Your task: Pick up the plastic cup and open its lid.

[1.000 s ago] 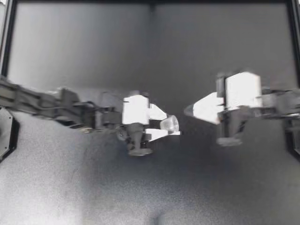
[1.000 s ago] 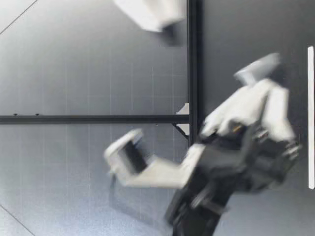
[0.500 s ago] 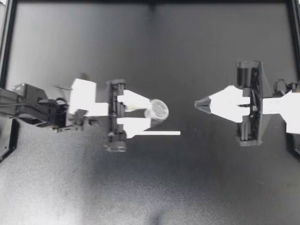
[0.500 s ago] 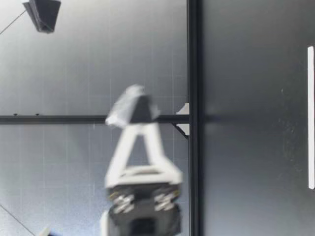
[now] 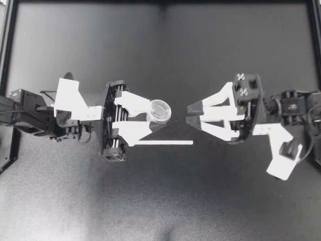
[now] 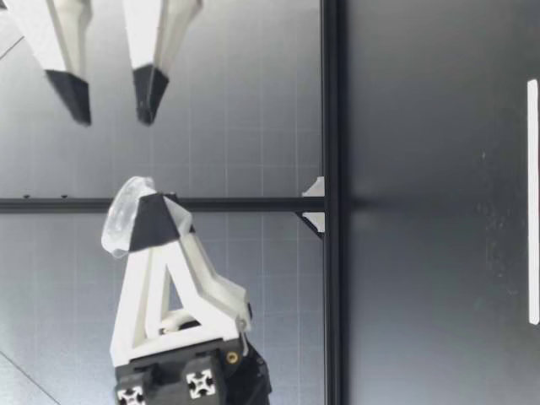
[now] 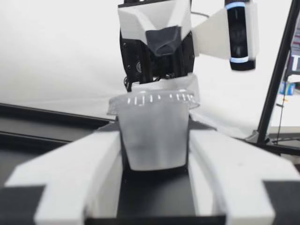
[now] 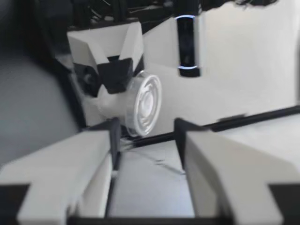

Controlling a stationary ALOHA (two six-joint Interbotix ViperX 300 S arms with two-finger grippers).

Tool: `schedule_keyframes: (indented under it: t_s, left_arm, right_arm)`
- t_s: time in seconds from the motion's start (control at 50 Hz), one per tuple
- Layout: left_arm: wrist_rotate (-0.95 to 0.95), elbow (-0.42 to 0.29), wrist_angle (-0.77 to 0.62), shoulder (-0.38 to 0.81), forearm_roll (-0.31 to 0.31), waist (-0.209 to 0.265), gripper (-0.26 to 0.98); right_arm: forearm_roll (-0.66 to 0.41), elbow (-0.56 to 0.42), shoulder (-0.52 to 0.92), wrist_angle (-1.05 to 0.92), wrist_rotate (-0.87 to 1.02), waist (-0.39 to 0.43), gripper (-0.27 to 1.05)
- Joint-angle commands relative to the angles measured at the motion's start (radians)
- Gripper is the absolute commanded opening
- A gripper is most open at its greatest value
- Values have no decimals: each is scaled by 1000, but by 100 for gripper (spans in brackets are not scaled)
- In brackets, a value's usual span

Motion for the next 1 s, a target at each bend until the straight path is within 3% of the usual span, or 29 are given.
schedule_keyframes:
  t_s: [0.0,0.64,0.98]
  left_arm:
    - [-2,-20,-9,-26,2,2,20]
    - [-3,-31,-2,23,2,2,20]
    - [-5,-26,0,52,2,-14,20]
  right_arm:
    - [14,-21,18,-49,-29,0,53]
    - [25,-83,126,-52,-29,0,53]
    - [117,-52,-5,-98,-60,-8,53]
